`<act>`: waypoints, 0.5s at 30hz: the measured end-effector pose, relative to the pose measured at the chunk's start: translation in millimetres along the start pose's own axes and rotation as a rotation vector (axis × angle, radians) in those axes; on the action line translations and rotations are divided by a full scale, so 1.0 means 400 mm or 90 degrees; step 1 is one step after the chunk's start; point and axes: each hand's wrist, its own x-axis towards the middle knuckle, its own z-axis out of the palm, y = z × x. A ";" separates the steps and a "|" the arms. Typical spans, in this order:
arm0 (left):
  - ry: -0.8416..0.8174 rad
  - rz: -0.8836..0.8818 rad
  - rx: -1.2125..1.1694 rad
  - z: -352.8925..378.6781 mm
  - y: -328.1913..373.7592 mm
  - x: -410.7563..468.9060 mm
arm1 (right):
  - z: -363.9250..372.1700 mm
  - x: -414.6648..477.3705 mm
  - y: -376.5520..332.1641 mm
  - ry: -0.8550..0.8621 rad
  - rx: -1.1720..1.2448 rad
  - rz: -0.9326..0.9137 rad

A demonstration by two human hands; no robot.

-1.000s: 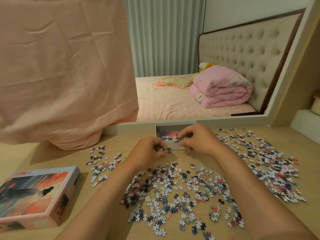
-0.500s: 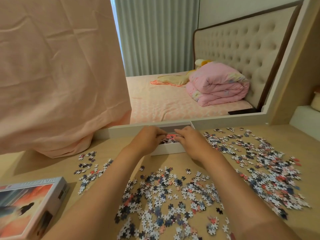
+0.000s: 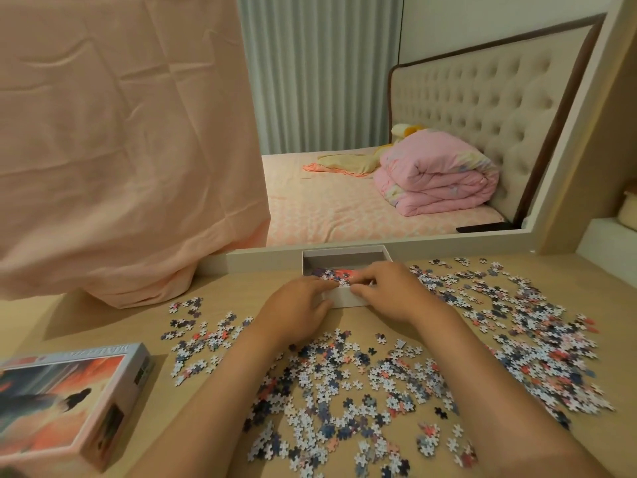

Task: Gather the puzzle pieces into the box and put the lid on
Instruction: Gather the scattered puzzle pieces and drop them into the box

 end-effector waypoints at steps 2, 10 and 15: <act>-0.005 -0.006 0.003 -0.010 -0.002 -0.017 | -0.001 -0.018 -0.013 -0.024 0.004 -0.006; -0.020 0.016 0.003 -0.059 -0.022 -0.109 | 0.013 -0.091 -0.066 -0.085 -0.044 -0.048; 0.119 -0.001 -0.042 -0.090 -0.043 -0.169 | 0.005 -0.138 -0.105 0.032 -0.122 -0.143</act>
